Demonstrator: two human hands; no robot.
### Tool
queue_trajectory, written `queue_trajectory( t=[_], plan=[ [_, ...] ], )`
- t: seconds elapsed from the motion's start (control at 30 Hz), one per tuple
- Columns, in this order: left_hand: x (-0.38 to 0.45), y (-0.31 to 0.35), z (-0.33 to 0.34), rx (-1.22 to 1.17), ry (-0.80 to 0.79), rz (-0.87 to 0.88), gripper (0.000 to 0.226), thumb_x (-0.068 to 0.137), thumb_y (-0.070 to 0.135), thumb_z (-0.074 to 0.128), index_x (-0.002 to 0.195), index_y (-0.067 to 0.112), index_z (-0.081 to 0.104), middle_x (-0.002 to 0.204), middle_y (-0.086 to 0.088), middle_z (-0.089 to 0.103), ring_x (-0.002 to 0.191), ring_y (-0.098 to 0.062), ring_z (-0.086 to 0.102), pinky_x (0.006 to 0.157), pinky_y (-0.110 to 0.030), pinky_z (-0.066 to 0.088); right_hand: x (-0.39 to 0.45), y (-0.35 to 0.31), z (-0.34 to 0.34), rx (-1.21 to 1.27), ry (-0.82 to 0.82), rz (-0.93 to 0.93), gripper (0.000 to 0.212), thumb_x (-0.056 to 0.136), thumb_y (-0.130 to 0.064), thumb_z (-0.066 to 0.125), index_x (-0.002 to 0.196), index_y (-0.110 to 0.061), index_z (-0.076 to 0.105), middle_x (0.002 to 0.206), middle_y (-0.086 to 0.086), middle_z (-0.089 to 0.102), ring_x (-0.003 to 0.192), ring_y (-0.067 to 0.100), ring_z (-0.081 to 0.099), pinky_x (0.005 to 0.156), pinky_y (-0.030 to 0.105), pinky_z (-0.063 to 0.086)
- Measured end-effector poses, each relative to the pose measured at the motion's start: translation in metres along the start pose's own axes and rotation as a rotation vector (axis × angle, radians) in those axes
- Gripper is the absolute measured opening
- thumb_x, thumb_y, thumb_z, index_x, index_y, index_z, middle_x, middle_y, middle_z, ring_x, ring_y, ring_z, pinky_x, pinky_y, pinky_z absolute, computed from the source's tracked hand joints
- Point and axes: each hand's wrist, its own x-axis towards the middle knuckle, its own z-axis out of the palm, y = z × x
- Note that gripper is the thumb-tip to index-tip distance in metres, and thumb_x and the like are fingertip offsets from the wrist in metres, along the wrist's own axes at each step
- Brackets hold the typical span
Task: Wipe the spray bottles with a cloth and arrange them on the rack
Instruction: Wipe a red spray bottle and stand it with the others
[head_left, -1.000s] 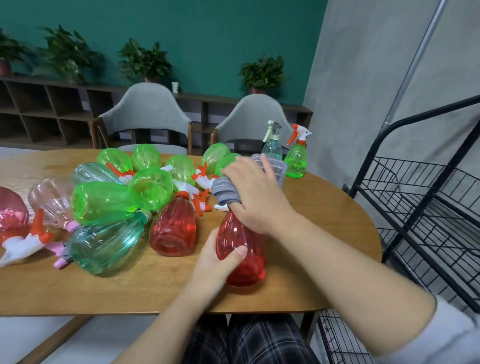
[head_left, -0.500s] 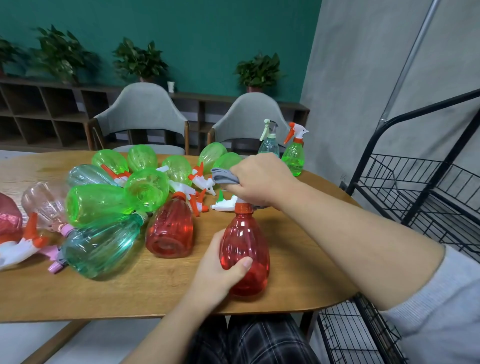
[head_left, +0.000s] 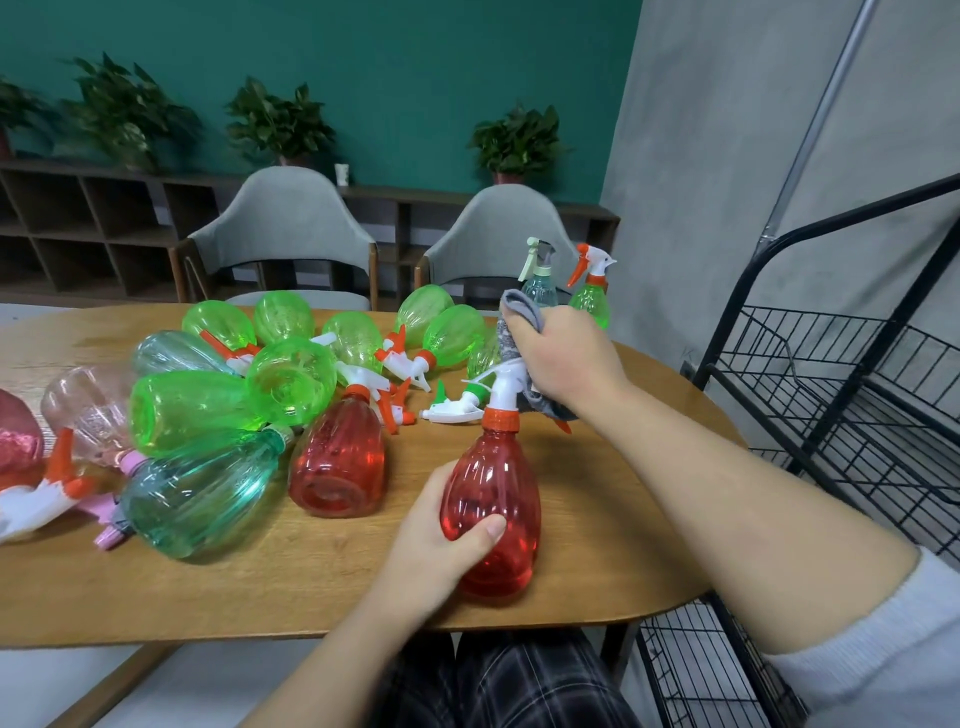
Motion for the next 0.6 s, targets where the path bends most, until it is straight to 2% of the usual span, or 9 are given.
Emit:
queue_trajectory(
  t=[0.1, 0.17, 0.23, 0.27, 0.37, 0.43, 0.5, 0.6],
  plan=[
    [0.000, 0.001, 0.000, -0.010, 0.006, -0.009, 0.070, 0.058, 0.057, 0.070, 0.122, 0.033, 0.053, 0.110, 0.020, 0.069, 0.104, -0.002, 0.065, 0.088, -0.018, 0.048, -0.005, -0.003, 0.004, 0.138, 0.082, 0.090, 0.056, 0.099, -0.043, 0.041, 0.050, -0.017, 0.036, 0.049, 0.001, 0.042, 0.052, 0.021, 0.040, 0.049, 0.033, 0.025],
    [0.000, 0.001, 0.000, -0.021, 0.012, -0.017, 0.071, 0.058, 0.058, 0.070, 0.122, 0.033, 0.054, 0.109, 0.018, 0.070, 0.103, -0.002, 0.066, 0.088, -0.020, 0.049, -0.012, -0.006, 0.006, 0.450, 0.155, 0.271, 0.055, 0.098, -0.047, 0.041, 0.052, -0.017, 0.037, 0.049, 0.002, 0.039, 0.051, 0.020, 0.039, 0.051, 0.032, 0.026],
    [0.001, 0.001, 0.000, -0.044, 0.040, -0.015, 0.072, 0.058, 0.058, 0.070, 0.122, 0.030, 0.055, 0.107, 0.016, 0.071, 0.102, -0.003, 0.066, 0.087, -0.019, 0.049, -0.023, -0.011, 0.008, 0.666, 0.103, 0.469, 0.056, 0.097, -0.053, 0.038, 0.062, -0.012, 0.052, 0.054, 0.013, 0.047, 0.053, 0.026, 0.049, 0.052, 0.032, 0.036],
    [0.001, 0.001, 0.000, -0.059, 0.064, -0.011, 0.071, 0.058, 0.058, 0.070, 0.121, 0.027, 0.056, 0.104, 0.016, 0.072, 0.100, -0.003, 0.066, 0.085, -0.017, 0.048, -0.030, -0.013, 0.011, 0.664, 0.043, 0.496, 0.058, 0.097, -0.054, 0.036, 0.069, -0.008, 0.058, 0.057, 0.017, 0.051, 0.055, 0.026, 0.054, 0.054, 0.032, 0.041],
    [0.002, 0.001, 0.000, -0.085, 0.100, 0.002, 0.068, 0.059, 0.055, 0.068, 0.119, 0.024, 0.057, 0.099, 0.017, 0.073, 0.095, 0.001, 0.066, 0.080, -0.011, 0.047, -0.049, -0.013, 0.026, 0.508, 0.000, 0.266, 0.045, 0.100, -0.044, 0.040, 0.066, -0.016, 0.048, 0.055, 0.001, 0.047, 0.050, 0.014, 0.044, 0.052, 0.030, 0.032],
    [0.002, 0.000, -0.001, -0.097, 0.105, 0.004, 0.070, 0.060, 0.055, 0.069, 0.120, 0.022, 0.057, 0.099, 0.015, 0.073, 0.095, 0.000, 0.067, 0.080, -0.012, 0.048, -0.053, -0.006, 0.031, 0.297, 0.000, 0.113, 0.032, 0.099, -0.039, 0.045, 0.081, -0.015, 0.056, 0.074, 0.003, 0.061, 0.068, 0.020, 0.056, 0.062, 0.032, 0.040],
    [0.002, -0.002, -0.002, -0.122, 0.127, -0.001, 0.072, 0.060, 0.055, 0.068, 0.122, 0.020, 0.057, 0.100, 0.012, 0.073, 0.096, -0.002, 0.067, 0.081, -0.015, 0.049, -0.054, 0.001, 0.032, 0.027, -0.055, 0.034, 0.020, 0.097, -0.033, 0.049, 0.100, -0.014, 0.055, 0.095, 0.007, 0.065, 0.087, 0.028, 0.059, 0.068, 0.034, 0.041],
    [0.002, 0.000, 0.000, -0.158, 0.143, -0.025, 0.076, 0.058, 0.056, 0.069, 0.122, 0.015, 0.058, 0.099, 0.006, 0.072, 0.096, -0.006, 0.067, 0.082, -0.021, 0.051, -0.056, 0.012, 0.027, -0.231, -0.123, -0.012, 0.015, 0.096, -0.028, 0.049, 0.104, -0.015, 0.050, 0.101, 0.007, 0.062, 0.094, 0.034, 0.059, 0.067, 0.036, 0.038]
  ],
)
